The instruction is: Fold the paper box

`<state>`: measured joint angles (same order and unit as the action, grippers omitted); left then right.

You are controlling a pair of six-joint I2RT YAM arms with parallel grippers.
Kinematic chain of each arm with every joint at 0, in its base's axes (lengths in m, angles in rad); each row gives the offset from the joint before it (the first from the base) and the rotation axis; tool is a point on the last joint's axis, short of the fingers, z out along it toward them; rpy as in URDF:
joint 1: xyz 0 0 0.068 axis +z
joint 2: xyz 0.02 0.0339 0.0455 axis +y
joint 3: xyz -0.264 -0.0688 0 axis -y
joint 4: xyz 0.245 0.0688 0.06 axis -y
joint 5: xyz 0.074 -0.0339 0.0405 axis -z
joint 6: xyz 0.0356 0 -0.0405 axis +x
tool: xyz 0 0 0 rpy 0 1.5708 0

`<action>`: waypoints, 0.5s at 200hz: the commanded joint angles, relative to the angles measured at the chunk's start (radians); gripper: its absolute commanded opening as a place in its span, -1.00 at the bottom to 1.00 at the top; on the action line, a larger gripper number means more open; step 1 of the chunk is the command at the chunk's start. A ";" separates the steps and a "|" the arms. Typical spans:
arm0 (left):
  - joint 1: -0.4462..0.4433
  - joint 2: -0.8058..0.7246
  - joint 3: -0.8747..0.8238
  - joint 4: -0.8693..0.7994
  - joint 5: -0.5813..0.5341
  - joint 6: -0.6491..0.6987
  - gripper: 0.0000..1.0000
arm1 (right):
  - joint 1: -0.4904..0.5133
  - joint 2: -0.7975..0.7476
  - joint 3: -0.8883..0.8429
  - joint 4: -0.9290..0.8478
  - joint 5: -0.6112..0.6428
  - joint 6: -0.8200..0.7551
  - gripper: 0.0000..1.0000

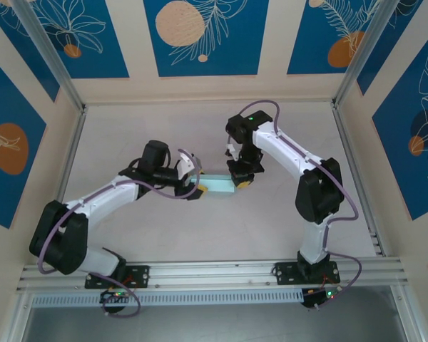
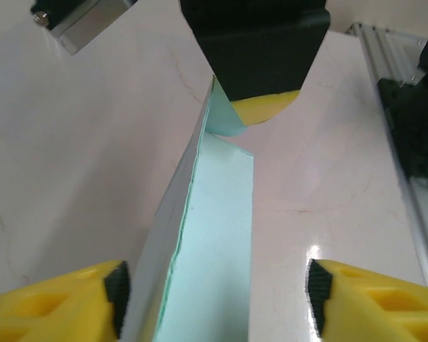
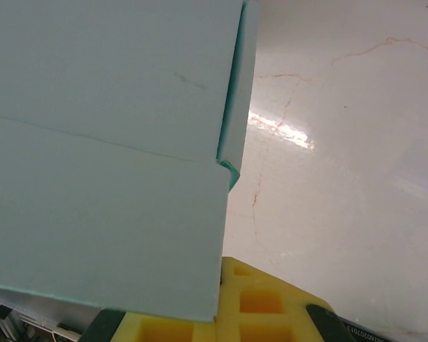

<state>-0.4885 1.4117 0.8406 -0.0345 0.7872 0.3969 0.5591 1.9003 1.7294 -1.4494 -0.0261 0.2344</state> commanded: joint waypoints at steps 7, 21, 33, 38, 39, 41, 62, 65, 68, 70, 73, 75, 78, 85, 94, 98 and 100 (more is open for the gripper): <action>0.007 0.033 -0.015 0.064 -0.018 0.004 0.16 | 0.015 0.027 0.056 -0.050 0.009 -0.016 -1.00; 0.009 0.060 -0.021 0.100 -0.029 -0.024 -0.05 | 0.016 0.039 0.070 -0.055 0.011 -0.020 -1.00; 0.010 0.085 -0.018 0.114 -0.024 -0.039 -0.22 | 0.016 0.051 0.085 -0.064 0.019 -0.023 -1.00; 0.011 0.094 -0.018 0.117 -0.020 -0.044 -0.25 | 0.016 0.056 0.090 -0.064 0.022 -0.024 -1.00; 0.010 0.095 -0.018 0.118 -0.020 -0.045 -0.25 | 0.017 0.057 0.091 -0.065 0.022 -0.024 -1.00; 0.011 0.099 -0.018 0.119 -0.019 -0.047 -0.26 | 0.017 0.057 0.092 -0.066 0.024 -0.024 -1.00; 0.011 0.117 -0.030 0.137 -0.021 -0.057 -0.42 | 0.018 0.069 0.111 -0.070 0.034 -0.024 -0.88; 0.011 0.116 -0.031 0.141 -0.025 -0.059 -0.43 | 0.018 0.069 0.112 -0.069 0.034 -0.025 -0.85; 0.013 0.116 -0.034 0.144 -0.027 -0.062 -0.43 | 0.019 0.069 0.114 -0.069 0.034 -0.026 -0.81; 0.013 0.116 -0.035 0.145 -0.028 -0.064 -0.44 | 0.019 0.071 0.115 -0.070 0.035 -0.027 -0.77; 0.014 0.116 -0.035 0.146 -0.029 -0.064 -0.46 | 0.019 0.071 0.117 -0.070 0.035 -0.027 -0.70; 0.015 0.116 -0.035 0.146 -0.029 -0.065 -0.46 | 0.019 0.070 0.119 -0.071 0.036 -0.027 -0.65; 0.015 0.118 -0.035 0.147 -0.029 -0.065 -0.47 | 0.019 0.070 0.120 -0.070 0.037 -0.027 -0.60; 0.017 0.120 -0.035 0.146 -0.031 -0.068 -0.51 | 0.022 0.071 0.127 -0.068 0.037 -0.027 -0.53; 0.021 0.127 -0.030 0.144 -0.033 -0.070 -0.61 | 0.021 0.067 0.135 -0.067 0.034 -0.027 -0.43; 0.021 0.130 -0.028 0.141 -0.032 -0.071 -0.64 | 0.023 0.066 0.138 -0.065 0.031 -0.026 -0.40; 0.023 0.132 -0.028 0.139 -0.032 -0.071 -0.65 | 0.023 0.065 0.139 -0.064 0.031 -0.026 -0.37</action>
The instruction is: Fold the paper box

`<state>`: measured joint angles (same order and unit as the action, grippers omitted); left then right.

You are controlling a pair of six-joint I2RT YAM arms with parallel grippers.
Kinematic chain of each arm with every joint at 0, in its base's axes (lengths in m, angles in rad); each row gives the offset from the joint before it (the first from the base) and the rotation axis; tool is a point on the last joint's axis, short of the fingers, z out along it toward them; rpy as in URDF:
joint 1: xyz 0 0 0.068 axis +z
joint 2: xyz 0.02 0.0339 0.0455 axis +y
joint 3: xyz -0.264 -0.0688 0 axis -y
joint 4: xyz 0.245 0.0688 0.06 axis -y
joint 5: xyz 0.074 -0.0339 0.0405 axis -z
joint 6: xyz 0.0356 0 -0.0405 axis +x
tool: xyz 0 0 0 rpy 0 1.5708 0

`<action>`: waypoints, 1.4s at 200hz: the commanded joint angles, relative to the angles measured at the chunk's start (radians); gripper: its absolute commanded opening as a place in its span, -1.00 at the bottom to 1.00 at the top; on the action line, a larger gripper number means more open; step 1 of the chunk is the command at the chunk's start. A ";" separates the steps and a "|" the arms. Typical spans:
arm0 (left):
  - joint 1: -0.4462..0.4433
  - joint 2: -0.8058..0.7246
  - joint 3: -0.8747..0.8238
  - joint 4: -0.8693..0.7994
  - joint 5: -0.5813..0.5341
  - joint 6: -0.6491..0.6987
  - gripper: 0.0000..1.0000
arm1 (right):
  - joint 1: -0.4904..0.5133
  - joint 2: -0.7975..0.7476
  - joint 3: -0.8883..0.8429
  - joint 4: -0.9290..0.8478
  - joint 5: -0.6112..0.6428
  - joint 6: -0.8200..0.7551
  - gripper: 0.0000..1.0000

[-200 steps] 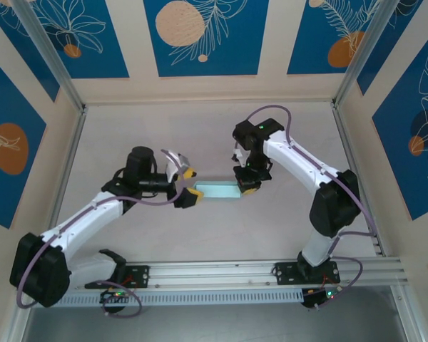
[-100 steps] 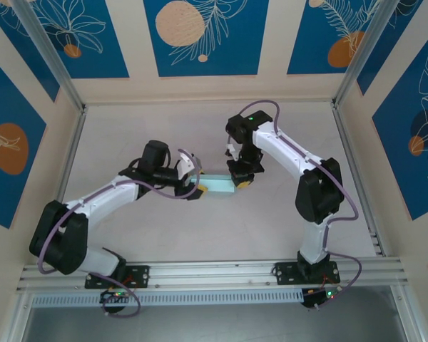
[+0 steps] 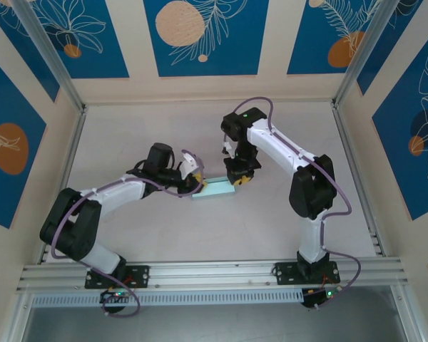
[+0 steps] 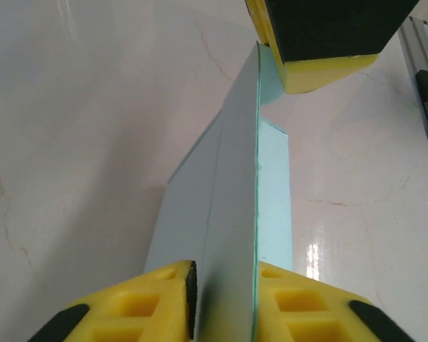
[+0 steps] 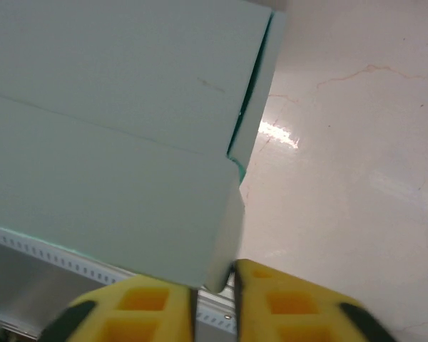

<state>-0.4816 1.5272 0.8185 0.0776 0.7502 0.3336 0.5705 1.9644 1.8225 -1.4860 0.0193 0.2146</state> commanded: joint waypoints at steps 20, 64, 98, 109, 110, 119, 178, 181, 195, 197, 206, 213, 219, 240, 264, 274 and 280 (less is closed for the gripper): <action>0.017 0.030 -0.004 0.020 0.012 -0.002 -0.70 | 0.012 -0.015 0.052 -0.006 -0.026 -0.004 -0.22; 0.017 0.041 0.017 -0.013 0.000 0.014 -0.75 | -0.012 -0.110 0.026 0.069 -0.048 0.009 -0.05; 0.017 0.015 0.010 -0.013 0.003 0.019 -0.75 | -0.072 -0.273 -0.174 0.312 -0.149 0.076 -0.01; 0.016 0.013 0.011 -0.019 -0.007 0.027 -0.75 | -0.094 -0.324 -0.252 0.406 -0.204 0.102 0.01; 0.016 0.013 0.011 -0.020 -0.008 0.028 -0.75 | -0.095 -0.327 -0.259 0.414 -0.208 0.105 0.02; 0.012 0.011 0.014 -0.032 -0.021 0.032 -0.75 | -0.112 -0.358 -0.314 0.480 -0.263 0.122 0.08; 0.002 -0.006 0.030 -0.070 -0.059 0.053 -0.74 | -0.123 -0.411 -0.485 0.706 -0.300 0.112 0.29; 0.002 -0.006 0.031 -0.071 -0.061 0.053 -0.74 | -0.123 -0.409 -0.488 0.713 -0.299 0.111 0.30; -0.001 -0.002 0.034 -0.075 -0.067 0.054 -0.74 | -0.120 -0.396 -0.492 0.728 -0.281 0.112 0.34; -0.003 -0.003 0.034 -0.076 -0.067 0.054 -0.74 | -0.118 -0.395 -0.491 0.727 -0.275 0.113 0.34; -0.007 -0.002 0.033 -0.074 -0.070 0.053 -0.74 | -0.111 -0.384 -0.491 0.731 -0.249 0.112 0.35; -0.008 -0.004 0.033 -0.075 -0.070 0.055 -0.73 | -0.104 -0.376 -0.490 0.733 -0.239 0.112 0.36; -0.012 -0.003 0.033 -0.073 -0.071 0.056 -0.73 | -0.095 -0.369 -0.487 0.733 -0.223 0.111 0.37; -0.017 0.004 0.036 -0.071 -0.077 0.057 -0.73 | -0.068 -0.344 -0.472 0.721 -0.175 0.118 0.38; -0.020 0.009 0.036 -0.071 -0.087 0.056 -0.74 | -0.048 -0.311 -0.457 0.686 -0.121 0.153 0.36; -0.020 0.008 0.034 -0.068 -0.093 0.057 -0.74 | -0.038 -0.309 -0.457 0.676 -0.109 0.166 0.32; -0.023 0.008 0.034 -0.067 -0.100 0.056 -0.73 | -0.031 -0.309 -0.457 0.670 -0.096 0.177 0.29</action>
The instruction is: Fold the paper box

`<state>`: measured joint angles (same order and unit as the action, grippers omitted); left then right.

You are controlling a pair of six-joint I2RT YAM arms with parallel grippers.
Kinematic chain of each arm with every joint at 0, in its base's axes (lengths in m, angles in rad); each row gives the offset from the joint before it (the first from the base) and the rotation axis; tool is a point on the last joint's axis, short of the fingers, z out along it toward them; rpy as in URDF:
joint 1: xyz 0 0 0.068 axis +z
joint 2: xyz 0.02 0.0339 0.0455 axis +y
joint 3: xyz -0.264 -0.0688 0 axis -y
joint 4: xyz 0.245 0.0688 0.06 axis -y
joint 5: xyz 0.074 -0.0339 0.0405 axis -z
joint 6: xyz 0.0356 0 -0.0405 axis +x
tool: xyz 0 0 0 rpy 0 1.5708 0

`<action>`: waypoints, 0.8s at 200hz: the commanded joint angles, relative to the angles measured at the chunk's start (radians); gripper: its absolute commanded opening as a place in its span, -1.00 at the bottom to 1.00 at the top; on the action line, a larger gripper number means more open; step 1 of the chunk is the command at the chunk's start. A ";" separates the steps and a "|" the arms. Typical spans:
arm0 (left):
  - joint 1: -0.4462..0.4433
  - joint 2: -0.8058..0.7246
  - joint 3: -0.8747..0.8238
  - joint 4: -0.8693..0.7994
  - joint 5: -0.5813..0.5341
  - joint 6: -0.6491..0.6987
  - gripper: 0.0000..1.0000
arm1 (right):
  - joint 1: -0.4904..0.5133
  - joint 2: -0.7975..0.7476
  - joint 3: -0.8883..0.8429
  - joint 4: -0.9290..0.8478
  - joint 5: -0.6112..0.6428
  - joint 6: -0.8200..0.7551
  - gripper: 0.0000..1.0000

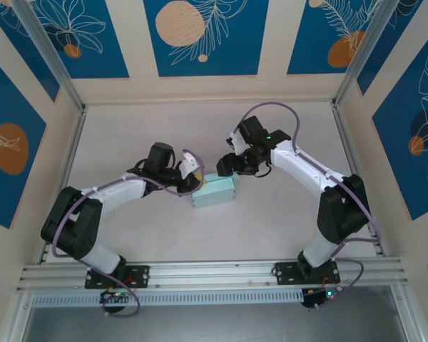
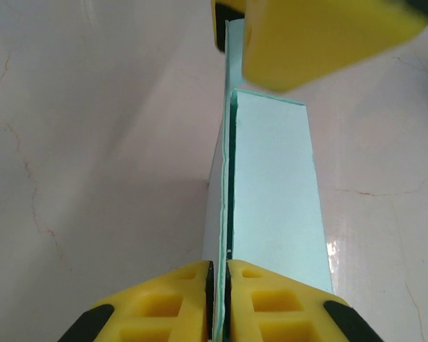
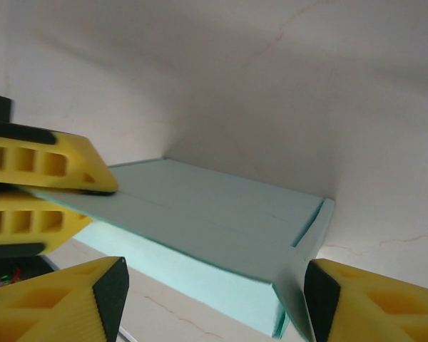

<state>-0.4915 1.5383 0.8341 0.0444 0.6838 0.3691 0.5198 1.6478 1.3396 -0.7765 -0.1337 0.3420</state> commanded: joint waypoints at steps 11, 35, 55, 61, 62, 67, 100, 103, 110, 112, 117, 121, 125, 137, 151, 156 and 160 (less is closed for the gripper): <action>-0.015 -0.004 0.019 -0.038 -0.042 0.024 -0.74 | 0.035 0.005 0.029 -0.052 0.076 0.068 0.20; -0.018 -0.008 0.021 -0.049 -0.061 0.032 -0.74 | 0.067 0.007 0.045 -0.083 0.114 0.092 0.14; -0.019 -0.014 0.019 -0.049 -0.065 0.036 -0.75 | 0.089 0.006 0.073 -0.115 0.166 0.098 0.14; -0.020 -0.015 0.018 -0.047 -0.067 0.037 -0.75 | 0.095 0.009 0.081 -0.125 0.174 0.100 0.14; -0.020 -0.015 0.018 -0.047 -0.068 0.037 -0.75 | 0.095 0.009 0.083 -0.126 0.177 0.100 0.14; -0.021 -0.016 0.017 -0.047 -0.069 0.037 -0.75 | 0.098 0.010 0.089 -0.131 0.184 0.100 0.13; -0.024 -0.018 0.014 -0.044 -0.071 0.044 -0.75 | 0.107 0.015 0.085 -0.136 0.214 0.110 0.03; -0.023 -0.018 0.014 -0.044 -0.071 0.044 -0.75 | 0.106 0.015 0.084 -0.134 0.217 0.112 0.02; -0.024 -0.016 0.014 -0.044 -0.071 0.044 -0.75 | 0.106 0.015 0.081 -0.133 0.223 0.115 -0.01; -0.024 -0.015 0.014 -0.044 -0.072 0.044 -0.75 | 0.106 0.015 0.080 -0.132 0.224 0.116 -0.02; -0.025 -0.014 0.014 -0.044 -0.071 0.045 -0.75 | 0.107 0.015 0.078 -0.131 0.228 0.118 -0.04; -0.025 -0.014 0.016 -0.044 -0.072 0.046 -0.75 | 0.108 0.015 0.077 -0.132 0.230 0.118 -0.07; -0.025 -0.013 0.016 -0.044 -0.072 0.048 -0.75 | 0.108 0.015 0.075 -0.130 0.232 0.118 -0.10; -0.027 -0.013 0.016 -0.044 -0.073 0.048 -0.75 | 0.108 0.015 0.072 -0.129 0.240 0.118 -0.21; -0.028 -0.012 0.019 -0.049 -0.073 0.052 -0.75 | 0.108 0.015 0.062 -0.126 0.249 0.114 -0.37; -0.028 -0.010 0.020 -0.049 -0.075 0.053 -0.75 | 0.108 0.016 0.059 -0.126 0.251 0.113 -0.42; -0.028 -0.010 0.020 -0.049 -0.075 0.054 -0.75 | 0.108 0.017 0.057 -0.125 0.254 0.111 -0.46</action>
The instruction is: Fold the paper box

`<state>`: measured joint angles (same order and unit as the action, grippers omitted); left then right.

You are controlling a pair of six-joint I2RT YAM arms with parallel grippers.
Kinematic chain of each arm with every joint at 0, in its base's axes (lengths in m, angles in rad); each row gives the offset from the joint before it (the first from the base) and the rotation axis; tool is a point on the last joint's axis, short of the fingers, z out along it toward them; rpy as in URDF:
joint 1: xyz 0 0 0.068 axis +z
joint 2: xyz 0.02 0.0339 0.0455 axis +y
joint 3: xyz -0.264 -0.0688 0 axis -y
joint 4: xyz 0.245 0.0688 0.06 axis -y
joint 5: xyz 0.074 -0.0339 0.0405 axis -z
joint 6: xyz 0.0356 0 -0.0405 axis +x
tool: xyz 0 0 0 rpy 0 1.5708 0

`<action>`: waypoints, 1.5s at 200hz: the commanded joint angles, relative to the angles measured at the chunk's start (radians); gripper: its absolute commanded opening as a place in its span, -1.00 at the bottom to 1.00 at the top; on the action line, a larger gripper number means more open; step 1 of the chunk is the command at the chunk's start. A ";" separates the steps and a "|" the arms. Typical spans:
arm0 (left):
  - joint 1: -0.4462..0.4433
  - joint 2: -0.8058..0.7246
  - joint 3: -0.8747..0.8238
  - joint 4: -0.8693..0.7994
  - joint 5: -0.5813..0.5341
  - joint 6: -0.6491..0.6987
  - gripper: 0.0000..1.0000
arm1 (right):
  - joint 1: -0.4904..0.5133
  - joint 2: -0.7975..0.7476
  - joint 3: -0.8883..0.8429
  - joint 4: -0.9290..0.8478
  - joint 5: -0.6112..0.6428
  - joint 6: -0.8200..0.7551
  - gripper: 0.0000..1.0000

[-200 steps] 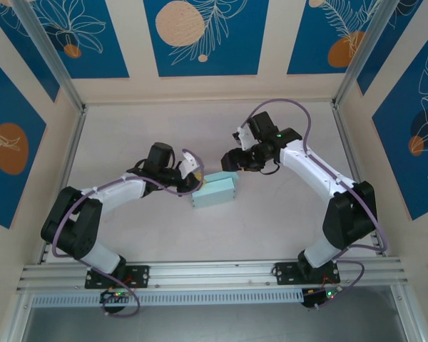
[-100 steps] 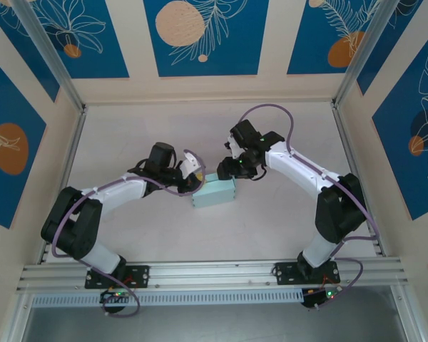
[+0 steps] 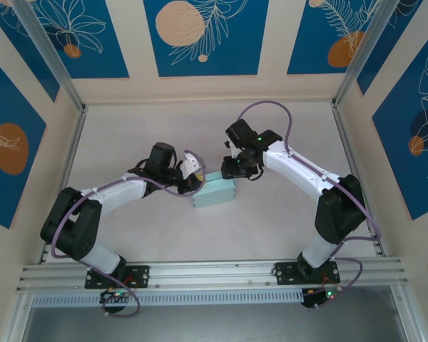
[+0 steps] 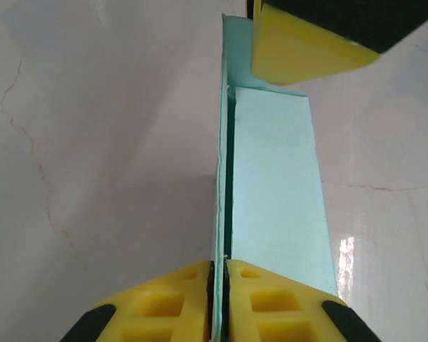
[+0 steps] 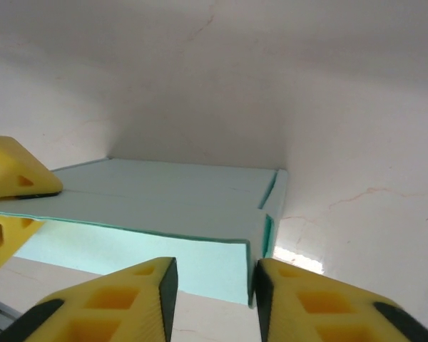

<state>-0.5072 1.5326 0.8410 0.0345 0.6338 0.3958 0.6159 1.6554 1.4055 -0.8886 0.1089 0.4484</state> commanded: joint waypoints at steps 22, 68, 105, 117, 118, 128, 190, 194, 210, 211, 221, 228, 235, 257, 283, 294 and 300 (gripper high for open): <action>-0.013 -0.003 0.016 -0.041 -0.027 0.029 -0.75 | 0.016 0.010 -0.021 -0.001 0.031 0.003 -0.58; -0.017 -0.003 0.017 -0.039 -0.028 0.031 -0.75 | 0.036 0.020 -0.023 0.001 0.116 -0.009 -0.97; -0.017 -0.003 0.019 -0.041 -0.039 0.027 -0.75 | 0.063 0.012 -0.040 0.009 0.164 -0.016 -1.00; -0.017 -0.005 0.021 -0.039 -0.045 0.019 -0.73 | 0.077 0.008 -0.050 0.013 0.187 -0.021 -1.00; -0.016 -0.005 0.020 -0.039 -0.045 0.018 -0.72 | 0.077 0.008 -0.050 0.013 0.189 -0.021 -1.00; -0.017 -0.008 0.019 -0.033 -0.048 0.008 -0.64 | 0.086 0.004 -0.058 0.018 0.206 -0.021 -1.00; -0.017 -0.036 0.024 -0.004 -0.094 -0.072 -0.19 | 0.106 -0.027 -0.118 0.055 0.218 -0.002 -1.00; -0.017 -0.039 0.024 -0.001 -0.102 -0.081 -0.16 | 0.107 -0.030 -0.122 0.057 0.220 0.000 -1.00; -0.017 -0.058 0.022 0.011 -0.136 -0.125 0.10 | 0.110 -0.040 -0.131 0.060 0.222 0.005 -1.00; -0.017 -0.060 0.023 0.011 -0.139 -0.129 0.13 | 0.110 -0.041 -0.132 0.060 0.222 0.004 -1.00; -0.017 -0.074 0.024 0.015 -0.156 -0.157 0.24 | 0.110 -0.045 -0.134 0.058 0.219 0.006 -1.00; -0.017 -0.087 0.022 0.017 -0.154 -0.168 0.30 | 0.110 -0.047 -0.135 0.056 0.222 0.007 -1.00; -0.017 -0.102 0.020 0.018 -0.149 -0.181 0.32 | 0.113 -0.048 -0.136 0.055 0.224 0.008 -1.00; -0.017 -0.165 -0.003 0.028 -0.166 -0.226 0.35 | 0.119 -0.060 -0.132 0.051 0.229 0.015 -1.00; -0.017 -0.249 -0.008 -0.064 -0.312 -0.357 0.35 | 0.131 -0.079 -0.134 0.053 0.244 0.023 -1.00; -0.016 -0.290 -0.012 -0.132 -0.366 -0.411 0.33 | 0.136 -0.086 -0.139 0.056 0.251 0.025 -1.00; -0.015 -0.311 -0.014 -0.172 -0.402 -0.447 0.32 | 0.138 -0.089 -0.141 0.059 0.255 0.026 -1.00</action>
<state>-0.5159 1.3003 0.8402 0.0021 0.3817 0.1081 0.7391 1.6066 1.2808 -0.8089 0.3420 0.4511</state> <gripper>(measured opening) 0.668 0.060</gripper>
